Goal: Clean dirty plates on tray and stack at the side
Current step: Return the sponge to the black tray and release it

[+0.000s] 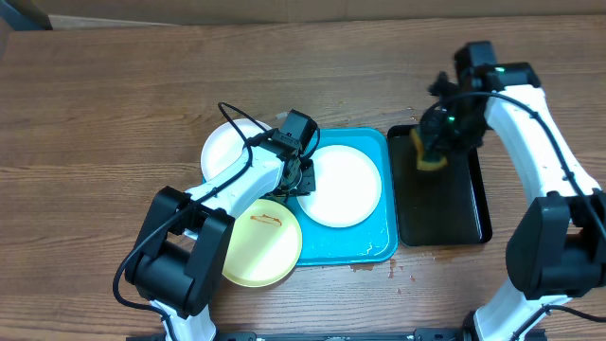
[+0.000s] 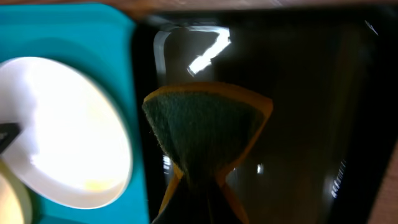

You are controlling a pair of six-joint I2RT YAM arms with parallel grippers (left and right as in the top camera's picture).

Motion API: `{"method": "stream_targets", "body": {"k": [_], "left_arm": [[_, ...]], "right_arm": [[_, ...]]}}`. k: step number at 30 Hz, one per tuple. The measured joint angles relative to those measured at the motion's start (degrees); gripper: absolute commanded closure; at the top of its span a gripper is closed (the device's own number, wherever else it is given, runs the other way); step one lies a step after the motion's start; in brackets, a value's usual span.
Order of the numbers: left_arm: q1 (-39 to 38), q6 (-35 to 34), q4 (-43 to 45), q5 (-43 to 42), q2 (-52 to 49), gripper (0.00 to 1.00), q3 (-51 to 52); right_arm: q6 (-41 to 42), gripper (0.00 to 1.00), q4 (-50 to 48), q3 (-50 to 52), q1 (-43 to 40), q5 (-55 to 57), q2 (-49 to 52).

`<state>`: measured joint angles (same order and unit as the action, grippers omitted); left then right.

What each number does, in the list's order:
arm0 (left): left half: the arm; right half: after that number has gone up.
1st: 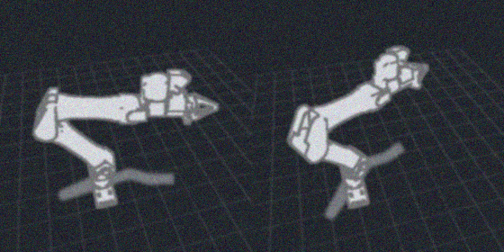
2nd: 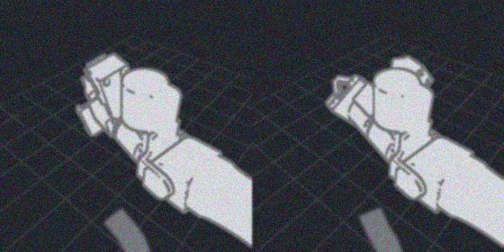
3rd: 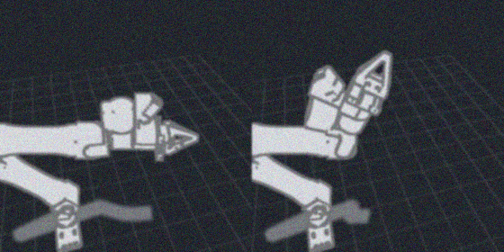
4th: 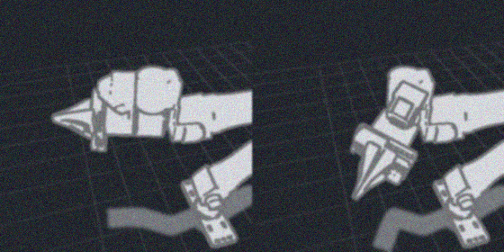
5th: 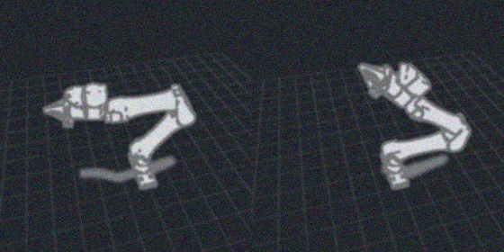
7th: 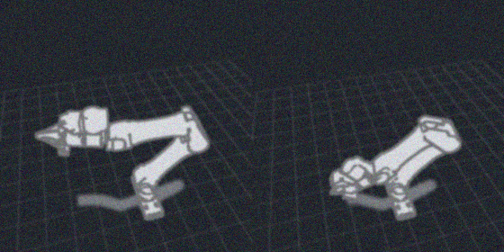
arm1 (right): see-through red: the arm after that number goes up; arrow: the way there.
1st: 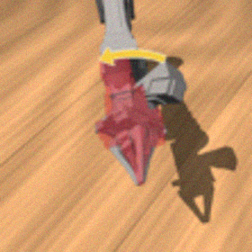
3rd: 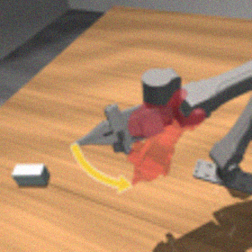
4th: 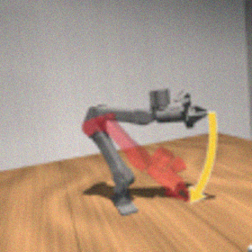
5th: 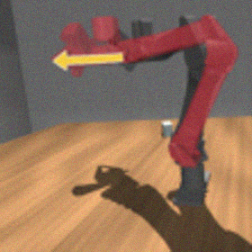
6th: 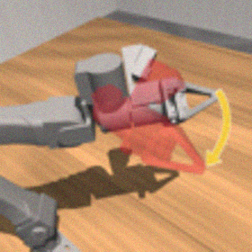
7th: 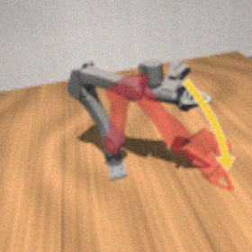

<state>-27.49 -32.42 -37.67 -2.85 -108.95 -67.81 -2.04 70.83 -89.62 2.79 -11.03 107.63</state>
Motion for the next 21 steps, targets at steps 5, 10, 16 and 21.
{"method": "stream_targets", "body": {"k": [5,10,16,21], "left_arm": [[0.0,0.0,0.2,-0.2,0.0,0.66,0.0],[0.0,0.0,0.0,-0.6,0.0,0.66,0.0],[0.0,0.0,-0.5,-0.9,0.0,0.64,0.0],[-0.2,0.0,-0.4,-1.1,0.0,0.62,0.0]], "right_arm": [[1.4,0.96,-6.4,8.4,-1.6,3.0,0.0],[2.4,0.96,-13.0,14.5,-1.6,4.2,0.0],[3.9,0.45,-14.8,15.0,-1.6,5.2,0.0],[4.9,0.36,-14.5,14.9,-1.6,5.5,0.0]]}}
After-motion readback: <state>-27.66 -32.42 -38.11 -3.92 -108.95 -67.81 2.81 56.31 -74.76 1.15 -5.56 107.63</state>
